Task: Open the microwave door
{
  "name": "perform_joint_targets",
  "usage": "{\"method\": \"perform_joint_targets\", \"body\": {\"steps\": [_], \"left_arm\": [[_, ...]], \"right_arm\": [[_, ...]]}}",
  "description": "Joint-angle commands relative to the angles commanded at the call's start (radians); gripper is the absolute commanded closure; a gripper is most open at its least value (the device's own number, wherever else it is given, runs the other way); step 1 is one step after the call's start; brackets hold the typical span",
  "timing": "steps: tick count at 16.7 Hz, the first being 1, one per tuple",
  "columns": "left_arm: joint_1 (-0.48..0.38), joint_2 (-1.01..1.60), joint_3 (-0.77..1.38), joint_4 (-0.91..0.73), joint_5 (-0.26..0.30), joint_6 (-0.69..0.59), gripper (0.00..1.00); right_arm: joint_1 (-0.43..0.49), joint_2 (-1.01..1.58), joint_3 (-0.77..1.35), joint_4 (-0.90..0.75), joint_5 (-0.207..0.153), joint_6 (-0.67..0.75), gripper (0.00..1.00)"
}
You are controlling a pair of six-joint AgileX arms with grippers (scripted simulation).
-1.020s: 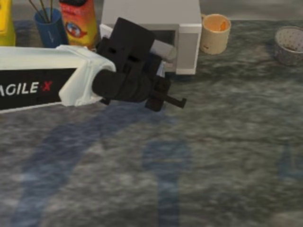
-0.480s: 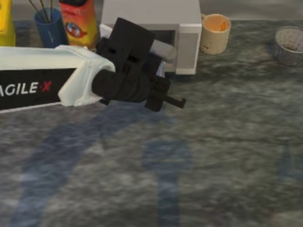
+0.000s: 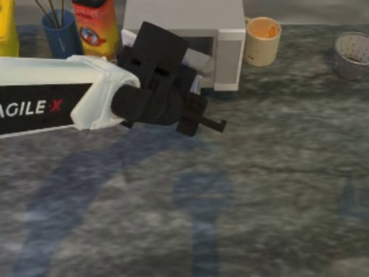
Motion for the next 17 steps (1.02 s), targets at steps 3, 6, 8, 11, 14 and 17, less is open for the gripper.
{"method": "perform_joint_targets", "body": {"steps": [3, 6, 8, 11, 14, 17], "left_arm": [[0.0, 0.0, 0.0, 0.0, 0.0, 0.0, 1.0], [0.0, 0.0, 0.0, 0.0, 0.0, 0.0, 1.0], [0.0, 0.0, 0.0, 0.0, 0.0, 0.0, 1.0], [-0.002, -0.003, -0.007, -0.001, 0.016, 0.007, 1.0], [0.014, -0.021, -0.023, 0.007, 0.037, 0.04, 1.0], [0.018, -0.023, -0.03, 0.006, 0.042, 0.049, 1.0]], "right_arm": [[0.0, 0.0, 0.0, 0.0, 0.0, 0.0, 0.0], [0.0, 0.0, 0.0, 0.0, 0.0, 0.0, 0.0], [0.0, 0.0, 0.0, 0.0, 0.0, 0.0, 0.0], [0.0, 0.0, 0.0, 0.0, 0.0, 0.0, 0.0], [0.0, 0.0, 0.0, 0.0, 0.0, 0.0, 0.0], [0.0, 0.0, 0.0, 0.0, 0.0, 0.0, 0.0]]}}
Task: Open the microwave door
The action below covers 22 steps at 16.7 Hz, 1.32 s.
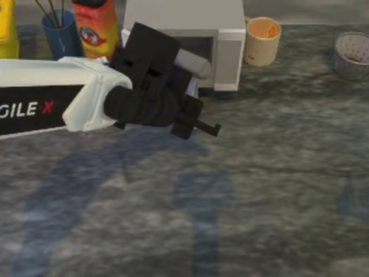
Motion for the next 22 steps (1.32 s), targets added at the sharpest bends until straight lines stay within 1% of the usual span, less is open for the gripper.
{"method": "perform_joint_targets", "body": {"steps": [22], "left_arm": [[0.0, 0.0, 0.0, 0.0, 0.0, 0.0, 1.0]], "right_arm": [[0.0, 0.0, 0.0, 0.0, 0.0, 0.0, 0.0]]}}
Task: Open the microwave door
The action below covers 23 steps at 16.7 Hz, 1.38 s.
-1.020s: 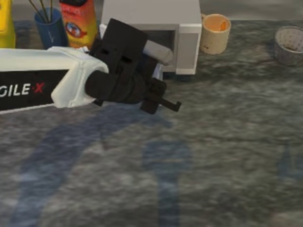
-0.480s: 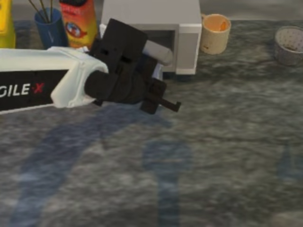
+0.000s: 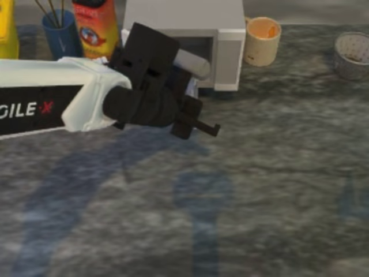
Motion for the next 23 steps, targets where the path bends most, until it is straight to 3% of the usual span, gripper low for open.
{"method": "perform_joint_targets", "body": {"steps": [7, 23], "left_arm": [[0.017, -0.019, -0.023, 0.003, 0.038, 0.044, 1.0], [0.018, -0.02, -0.025, 0.002, 0.04, 0.046, 1.0]], "right_arm": [[0.0, 0.0, 0.0, 0.0, 0.0, 0.0, 0.0], [0.0, 0.0, 0.0, 0.0, 0.0, 0.0, 0.0]]}}
